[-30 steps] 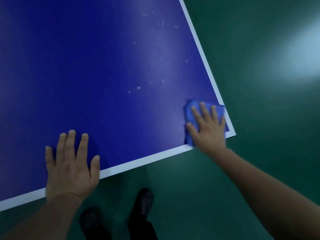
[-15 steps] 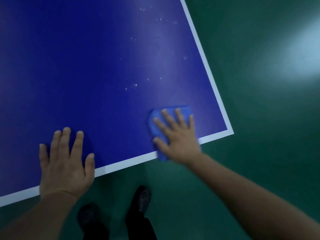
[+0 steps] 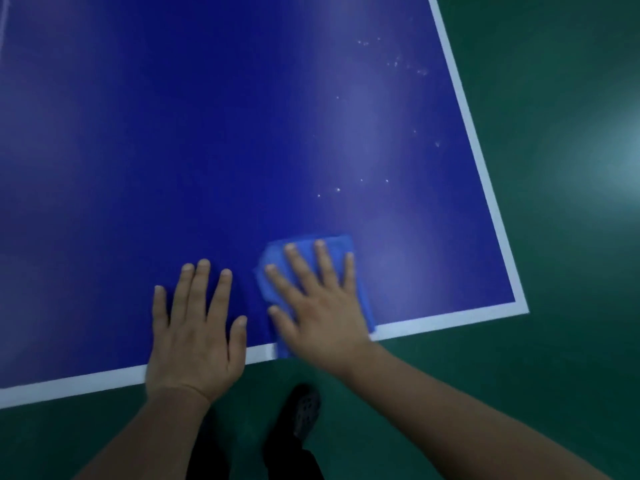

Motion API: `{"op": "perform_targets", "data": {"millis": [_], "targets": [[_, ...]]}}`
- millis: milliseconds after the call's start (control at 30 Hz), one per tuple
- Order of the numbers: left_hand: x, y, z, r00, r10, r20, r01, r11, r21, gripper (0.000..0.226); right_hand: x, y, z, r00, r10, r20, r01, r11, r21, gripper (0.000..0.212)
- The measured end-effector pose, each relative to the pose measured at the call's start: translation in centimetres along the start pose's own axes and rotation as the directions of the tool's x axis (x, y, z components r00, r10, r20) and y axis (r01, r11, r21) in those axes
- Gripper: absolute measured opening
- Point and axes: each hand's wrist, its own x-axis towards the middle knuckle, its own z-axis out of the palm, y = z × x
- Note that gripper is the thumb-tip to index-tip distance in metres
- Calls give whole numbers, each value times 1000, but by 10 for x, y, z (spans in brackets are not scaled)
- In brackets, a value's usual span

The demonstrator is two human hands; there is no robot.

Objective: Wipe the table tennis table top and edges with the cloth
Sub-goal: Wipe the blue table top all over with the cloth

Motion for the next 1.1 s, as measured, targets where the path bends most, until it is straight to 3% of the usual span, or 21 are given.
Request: {"op": "perform_targets", "data": {"millis": [133, 233, 333, 433, 533, 600, 667, 767, 867, 933, 1033, 1100], "targets": [[-1, 1, 0, 999, -44, -14, 43, 998, -34, 72, 83, -29, -8, 982, -186, 45, 186, 983, 9, 59], [-1, 1, -1, 999, -34, -8, 33, 999, -32, 73, 124, 12, -15, 990, -140, 30, 141, 990, -9, 61], [-1, -1, -1, 1000, -19, 14, 19, 1000, -14, 72, 143, 113, -28, 981, 192, -5, -192, 981, -7, 64], [-1, -1, 0, 1000, -7, 27, 7, 1000, -3, 73, 132, 222, -50, 838, 545, 27, -545, 838, 11, 63], [-1, -1, 1, 999, -2, 32, 2, 1000, 5, 73, 117, 255, -57, 724, 689, 33, -688, 719, 97, 64], [-1, -1, 0, 1000, -1, 27, 0, 1000, 10, 74, 110, 233, -51, 719, 695, 10, -691, 714, 110, 64], [-1, 0, 0, 1000, -1, 23, 1, 1000, 7, 74, 91, 193, -42, 797, 604, -9, -602, 796, 61, 65], [-1, 0, -1, 1000, -12, 23, 12, 1000, 4, 74, 35, 126, -24, 962, 272, -3, -272, 962, -7, 65], [0, 2, -1, 1000, -15, 27, 15, 1000, 3, 74, 29, 140, -22, 997, 69, 38, -68, 998, -17, 62], [1, 3, -2, 1000, -13, 28, 13, 1000, 8, 74, 59, 183, -30, 987, 162, 6, -162, 986, -34, 67], [-1, 2, -2, 999, -18, 31, 17, 1000, 24, 74, 94, 253, -52, 910, 413, 37, -413, 911, 4, 76], [-2, 2, -1, 999, -19, 31, 18, 1000, 25, 74, 91, 278, -57, 875, 480, 60, -483, 875, 41, 73]]}}
